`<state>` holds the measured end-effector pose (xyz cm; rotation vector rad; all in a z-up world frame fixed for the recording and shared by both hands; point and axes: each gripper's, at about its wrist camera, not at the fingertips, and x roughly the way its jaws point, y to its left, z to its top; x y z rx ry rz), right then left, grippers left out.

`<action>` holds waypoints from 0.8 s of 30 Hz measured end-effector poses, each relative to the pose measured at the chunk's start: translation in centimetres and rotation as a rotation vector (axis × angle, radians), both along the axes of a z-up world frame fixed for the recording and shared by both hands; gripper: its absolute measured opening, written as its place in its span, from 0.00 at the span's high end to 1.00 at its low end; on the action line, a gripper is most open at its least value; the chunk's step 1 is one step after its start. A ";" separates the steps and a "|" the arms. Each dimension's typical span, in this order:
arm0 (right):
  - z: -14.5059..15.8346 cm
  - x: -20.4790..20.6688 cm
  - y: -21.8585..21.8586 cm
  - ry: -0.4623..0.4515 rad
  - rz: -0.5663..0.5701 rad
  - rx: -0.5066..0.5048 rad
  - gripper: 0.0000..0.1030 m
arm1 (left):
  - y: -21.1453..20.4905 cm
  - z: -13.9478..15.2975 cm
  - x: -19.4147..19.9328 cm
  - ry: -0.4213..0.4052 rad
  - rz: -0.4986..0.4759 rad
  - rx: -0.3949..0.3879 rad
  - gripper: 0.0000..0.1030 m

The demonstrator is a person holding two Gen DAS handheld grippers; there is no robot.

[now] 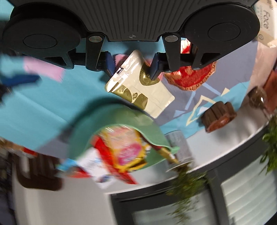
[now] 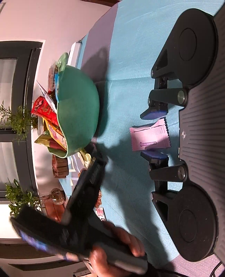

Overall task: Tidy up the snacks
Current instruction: 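Grasp the pink sachet with the right tool, then grasp the pink peach candy with the left tool while the right tool holds the pink sachet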

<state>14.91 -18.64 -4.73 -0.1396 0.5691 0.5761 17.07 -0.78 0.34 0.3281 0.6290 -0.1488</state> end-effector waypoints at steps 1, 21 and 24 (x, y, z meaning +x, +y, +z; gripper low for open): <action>0.0 0.0 0.0 -0.002 0.001 -0.004 0.56 | -0.2 -0.2 -1.2 0.002 -0.025 0.012 0.00; 0.1 -0.5 -0.3 0.002 -0.016 -0.002 0.49 | 7.9 0.0 -2.9 0.077 0.453 -0.177 0.00; 0.1 -0.5 -0.2 0.002 -0.009 -0.006 0.45 | 9.1 0.6 -3.3 0.067 0.553 -0.189 0.00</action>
